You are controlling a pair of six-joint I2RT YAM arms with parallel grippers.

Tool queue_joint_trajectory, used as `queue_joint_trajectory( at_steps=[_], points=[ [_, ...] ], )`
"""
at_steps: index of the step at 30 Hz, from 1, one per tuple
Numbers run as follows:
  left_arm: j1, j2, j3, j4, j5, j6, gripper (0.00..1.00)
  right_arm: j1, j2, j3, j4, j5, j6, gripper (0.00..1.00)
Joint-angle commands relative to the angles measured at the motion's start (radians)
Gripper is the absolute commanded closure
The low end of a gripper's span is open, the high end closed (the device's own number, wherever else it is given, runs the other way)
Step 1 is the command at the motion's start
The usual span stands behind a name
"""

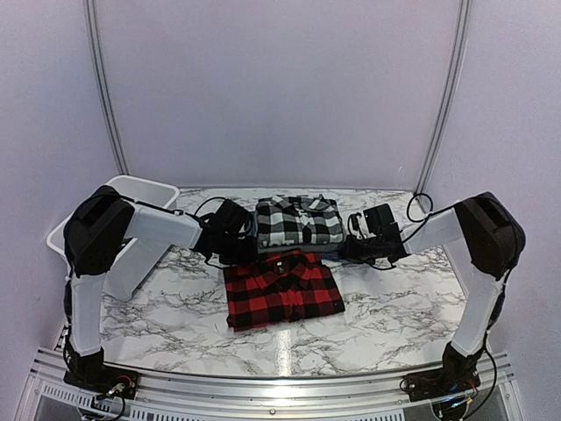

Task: Fold and stack the long sleeve shirts
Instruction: Move the square-folded shirt to the center of the board, then pick up the square-folded shirt from the center of the board.

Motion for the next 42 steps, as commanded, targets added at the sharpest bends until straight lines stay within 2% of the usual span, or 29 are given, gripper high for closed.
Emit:
queue_joint_trajectory(
  at_steps=[1,5,9,10,12,16,22,31,34,42],
  points=[
    [-0.046,-0.132,-0.187,0.026,0.012,-0.048,1.00,0.082,-0.113,-0.148,-0.021,0.029,0.063,1.00],
    [-0.083,-0.239,-0.321,0.072,-0.023,-0.083,1.00,0.161,-0.232,-0.269,-0.036,0.076,0.124,1.00],
    [-0.100,-0.322,-0.391,0.078,-0.025,-0.097,1.00,0.212,-0.341,-0.342,-0.075,0.112,0.166,1.00],
    [-0.100,-0.337,-0.397,0.074,-0.027,-0.095,0.95,0.217,-0.372,-0.348,-0.091,0.119,0.167,0.97],
    [-0.100,-0.375,-0.398,0.056,-0.039,-0.088,0.78,0.219,-0.412,-0.346,-0.134,0.136,0.162,0.84],
    [-0.098,-0.469,-0.392,-0.019,-0.072,-0.072,0.53,0.240,-0.540,-0.345,-0.216,0.149,0.130,0.58],
    [-0.096,-0.639,-0.474,-0.111,-0.077,-0.074,0.33,0.367,-0.610,-0.352,-0.291,0.123,0.129,0.42],
    [-0.096,-0.913,-0.733,-0.208,-0.007,-0.199,0.16,0.540,-0.572,-0.389,-0.251,0.070,0.224,0.35],
    [-0.098,-0.994,-0.804,-0.229,-0.002,-0.223,0.02,0.579,-0.535,-0.385,-0.242,0.069,0.250,0.34],
    [-0.153,-1.051,-0.898,-0.206,0.068,-0.272,0.01,0.608,-0.469,-0.388,-0.225,0.054,0.296,0.35]
  ],
)
